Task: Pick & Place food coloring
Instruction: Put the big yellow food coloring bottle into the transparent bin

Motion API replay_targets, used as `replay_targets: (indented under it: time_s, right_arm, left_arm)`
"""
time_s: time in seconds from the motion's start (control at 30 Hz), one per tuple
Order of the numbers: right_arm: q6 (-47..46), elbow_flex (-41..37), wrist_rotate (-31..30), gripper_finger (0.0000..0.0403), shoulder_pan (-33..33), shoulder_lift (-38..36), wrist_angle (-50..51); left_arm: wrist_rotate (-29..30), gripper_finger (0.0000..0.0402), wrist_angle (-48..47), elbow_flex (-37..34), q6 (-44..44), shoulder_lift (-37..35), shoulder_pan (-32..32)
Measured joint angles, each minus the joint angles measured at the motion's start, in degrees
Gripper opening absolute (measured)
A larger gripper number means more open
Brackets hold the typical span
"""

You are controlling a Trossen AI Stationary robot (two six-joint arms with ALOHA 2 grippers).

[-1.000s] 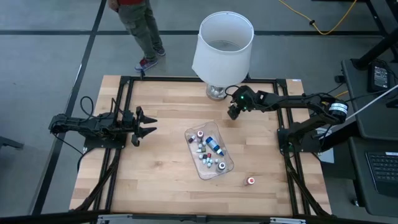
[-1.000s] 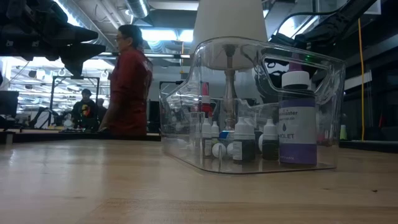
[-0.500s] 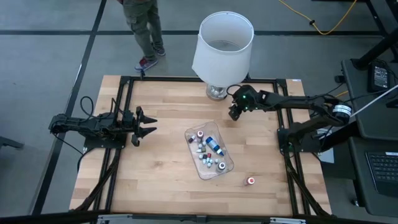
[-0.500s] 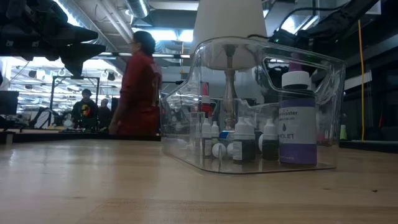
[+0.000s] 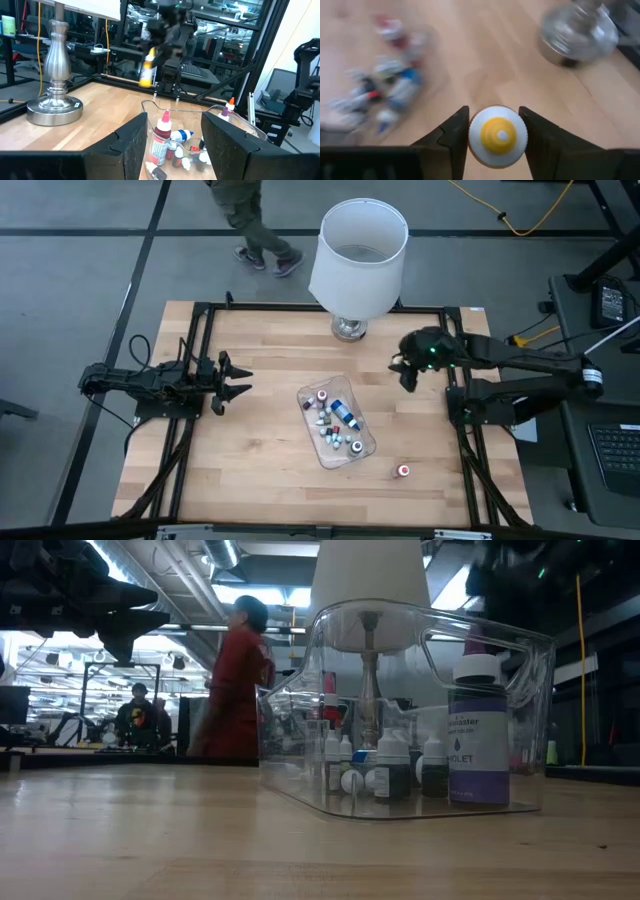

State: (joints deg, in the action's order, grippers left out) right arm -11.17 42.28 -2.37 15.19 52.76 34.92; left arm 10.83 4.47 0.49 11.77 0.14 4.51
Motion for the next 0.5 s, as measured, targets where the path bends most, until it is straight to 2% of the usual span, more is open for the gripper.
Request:
replay_targets:
  time_s: [0.2,0.5]
  right_arm:
    - [1.1,9.2,0.0,0.0157,-10.6,1.0,4.6]
    - [1.4,19.7,-2.5,0.0157,-25.4,15.0,1.8]
  left_arm:
    - [0.0,0.0182,0.0,0.0,0.0,0.0,0.0]
    - [0.0,0.0182,0.0,0.0,0.0,0.0,0.0]
